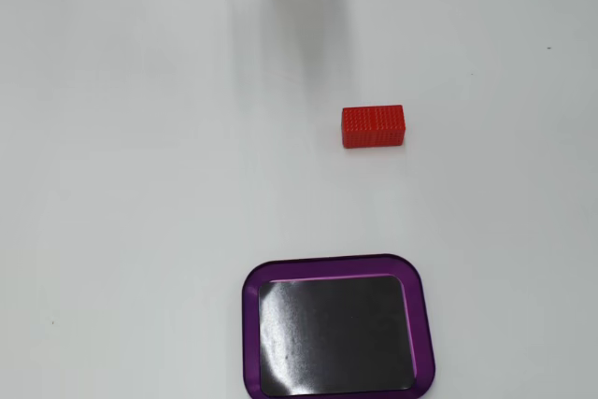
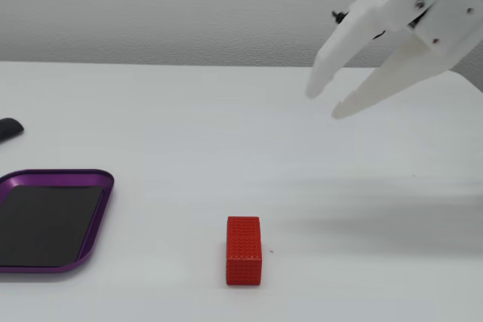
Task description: Pick up the cube and place it in the box.
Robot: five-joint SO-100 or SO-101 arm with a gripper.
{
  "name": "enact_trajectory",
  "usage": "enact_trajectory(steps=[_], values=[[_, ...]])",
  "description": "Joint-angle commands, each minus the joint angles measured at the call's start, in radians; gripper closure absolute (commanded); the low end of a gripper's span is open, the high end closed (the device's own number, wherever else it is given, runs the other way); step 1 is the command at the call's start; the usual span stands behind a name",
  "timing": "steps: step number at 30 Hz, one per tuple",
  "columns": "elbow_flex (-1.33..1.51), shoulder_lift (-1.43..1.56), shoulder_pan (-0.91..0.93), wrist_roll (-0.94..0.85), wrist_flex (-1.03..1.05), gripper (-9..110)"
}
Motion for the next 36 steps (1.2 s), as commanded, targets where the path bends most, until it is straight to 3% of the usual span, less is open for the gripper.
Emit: enact_trajectory(steps=[1,9,17,28,36], values=[[-0.202,-0.351,-0.006,0.063,0.032,89],[-0.523,-0.727,-0.069,0.474,0.077,83],[-0.592,-0.776,-0.281,0.611,0.077,83],[-0.491,-0.779,-0.295,0.607,-0.121,79],[-0.408,-0.779,-0.295,0.509,-0.202,75]])
